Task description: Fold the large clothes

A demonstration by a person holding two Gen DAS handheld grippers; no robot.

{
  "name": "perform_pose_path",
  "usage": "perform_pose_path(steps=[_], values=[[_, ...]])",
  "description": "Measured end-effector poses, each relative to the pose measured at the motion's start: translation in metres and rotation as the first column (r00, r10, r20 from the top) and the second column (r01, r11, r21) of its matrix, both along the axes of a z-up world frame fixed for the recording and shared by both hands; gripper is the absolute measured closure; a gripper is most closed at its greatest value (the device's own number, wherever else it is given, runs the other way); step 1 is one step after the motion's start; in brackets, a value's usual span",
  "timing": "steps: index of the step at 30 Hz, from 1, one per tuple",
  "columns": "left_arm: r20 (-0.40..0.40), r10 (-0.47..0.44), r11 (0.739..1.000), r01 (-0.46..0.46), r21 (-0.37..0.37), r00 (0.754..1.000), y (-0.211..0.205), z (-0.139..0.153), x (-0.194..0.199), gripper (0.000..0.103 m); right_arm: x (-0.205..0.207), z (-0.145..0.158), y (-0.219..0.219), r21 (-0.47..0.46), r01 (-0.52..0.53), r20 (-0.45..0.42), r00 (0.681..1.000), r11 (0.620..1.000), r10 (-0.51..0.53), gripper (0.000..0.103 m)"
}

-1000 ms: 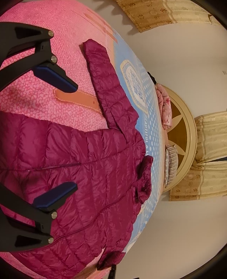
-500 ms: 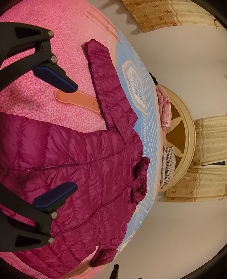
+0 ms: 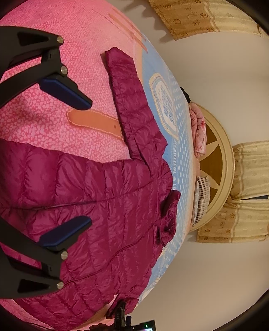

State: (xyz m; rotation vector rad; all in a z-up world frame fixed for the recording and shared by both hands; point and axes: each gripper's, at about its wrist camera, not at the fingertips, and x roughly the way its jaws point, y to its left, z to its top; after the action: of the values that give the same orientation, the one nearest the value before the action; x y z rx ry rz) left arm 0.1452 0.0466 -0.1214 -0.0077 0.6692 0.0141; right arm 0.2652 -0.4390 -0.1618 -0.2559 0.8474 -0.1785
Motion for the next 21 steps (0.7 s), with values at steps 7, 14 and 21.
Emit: perform_pose_path(steps=[7,14,21], values=[[0.000,-0.011,1.000,0.011,0.015,1.000,-0.003,0.001,0.000,0.000,0.011,-0.019,-0.013,-0.121,0.054,-0.020,0.998,0.991,-0.057,0.079],[0.006,-0.005,1.000,0.005,-0.008,1.000,0.002,0.003,0.000,0.000,-0.003,0.055,-0.030,-0.073,0.079,0.155,0.986,0.994,-0.067,0.096],[0.003,-0.006,1.000,0.006,-0.020,1.000,0.003,0.001,-0.001,0.000,-0.017,0.142,0.014,-0.044,-0.019,0.332,0.943,0.999,0.032,0.097]])
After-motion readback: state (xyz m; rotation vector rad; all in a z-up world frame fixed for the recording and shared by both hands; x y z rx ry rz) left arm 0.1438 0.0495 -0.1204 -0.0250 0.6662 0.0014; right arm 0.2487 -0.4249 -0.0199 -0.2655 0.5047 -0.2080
